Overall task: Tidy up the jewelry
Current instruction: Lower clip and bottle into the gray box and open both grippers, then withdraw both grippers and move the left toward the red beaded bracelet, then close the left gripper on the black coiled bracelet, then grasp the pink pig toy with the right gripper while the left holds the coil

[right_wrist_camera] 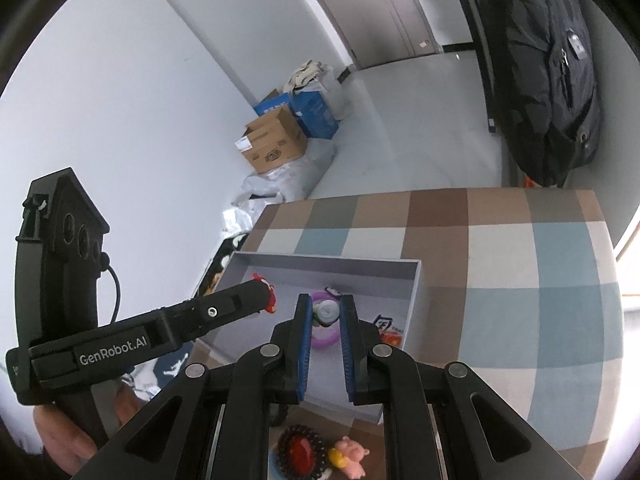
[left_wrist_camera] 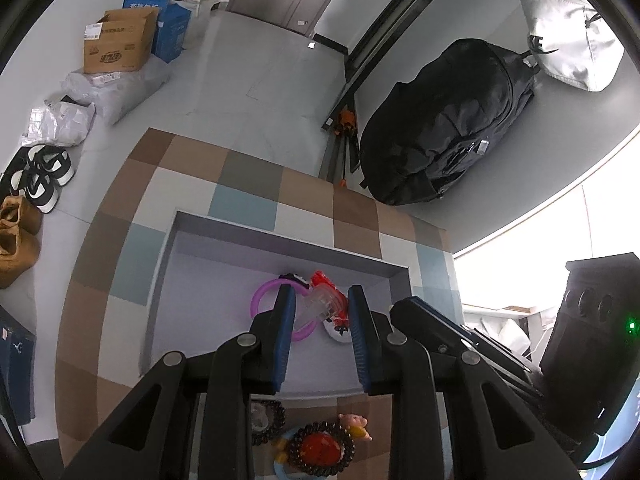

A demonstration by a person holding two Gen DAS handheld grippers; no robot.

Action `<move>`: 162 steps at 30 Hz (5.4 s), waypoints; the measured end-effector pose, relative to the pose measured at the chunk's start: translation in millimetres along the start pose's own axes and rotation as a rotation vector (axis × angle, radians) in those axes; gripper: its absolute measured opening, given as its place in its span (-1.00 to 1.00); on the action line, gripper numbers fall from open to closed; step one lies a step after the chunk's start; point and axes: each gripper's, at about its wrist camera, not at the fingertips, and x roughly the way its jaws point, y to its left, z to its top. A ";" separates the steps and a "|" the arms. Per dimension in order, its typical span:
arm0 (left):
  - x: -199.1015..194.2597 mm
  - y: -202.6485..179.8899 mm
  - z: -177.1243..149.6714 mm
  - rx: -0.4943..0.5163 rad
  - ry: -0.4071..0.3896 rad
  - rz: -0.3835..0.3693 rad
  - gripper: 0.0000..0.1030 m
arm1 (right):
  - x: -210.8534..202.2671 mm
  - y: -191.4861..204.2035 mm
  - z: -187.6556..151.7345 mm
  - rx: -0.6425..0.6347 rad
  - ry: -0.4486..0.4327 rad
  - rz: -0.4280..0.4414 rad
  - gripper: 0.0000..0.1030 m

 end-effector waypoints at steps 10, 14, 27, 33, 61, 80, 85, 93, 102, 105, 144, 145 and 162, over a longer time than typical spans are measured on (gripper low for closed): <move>8.8 -1.4 -1.1 0.027 0.013 0.034 -0.58 | 3.3 -10.9 -3.1 0.044 0.022 0.003 -0.75; 8.0 -0.2 0.8 0.018 -0.005 0.043 -0.55 | 6.9 -14.6 -3.9 0.070 0.036 0.012 -0.73; -5.6 13.3 1.0 -0.105 -0.005 -0.064 0.32 | -40.6 -12.1 -3.7 0.030 -0.140 -0.003 0.71; -15.0 2.9 -6.0 -0.042 -0.039 -0.001 0.32 | -45.9 -18.9 -10.3 0.051 -0.120 -0.033 0.91; -18.3 -22.0 -95.2 0.163 0.100 -0.001 0.33 | -89.0 -21.3 -60.5 0.053 -0.121 -0.132 1.00; 7.5 -36.6 -108.4 0.294 0.113 0.117 0.16 | -94.4 -14.9 -67.4 0.022 -0.114 -0.134 1.00; 11.4 -39.5 -110.8 0.332 0.112 0.146 -0.08 | -95.2 -16.6 -67.5 0.028 -0.112 -0.132 1.00; 9.4 -34.8 -109.5 0.317 0.110 0.137 -0.65 | -95.0 -14.5 -68.0 0.018 -0.109 -0.131 1.00; 6.0 -29.7 -105.6 0.270 0.124 0.062 -0.86 | -93.6 -12.6 -69.6 0.010 -0.107 -0.141 1.00; 1.3 -26.9 -103.5 0.254 0.105 0.043 -0.90 | -92.4 -13.2 -70.5 0.013 -0.104 -0.139 1.00; -58.7 25.9 -64.4 -0.053 0.005 -0.227 -0.91 | -52.7 4.5 -86.3 -0.076 0.048 -0.120 1.00; -59.2 25.6 -62.8 -0.055 0.000 -0.234 -0.91 | -49.6 5.4 -88.4 -0.088 0.063 -0.129 0.99; -66.2 21.9 -61.7 -0.005 -0.033 -0.195 -0.91 | -1.8 1.3 -96.2 -0.053 0.181 -0.111 0.00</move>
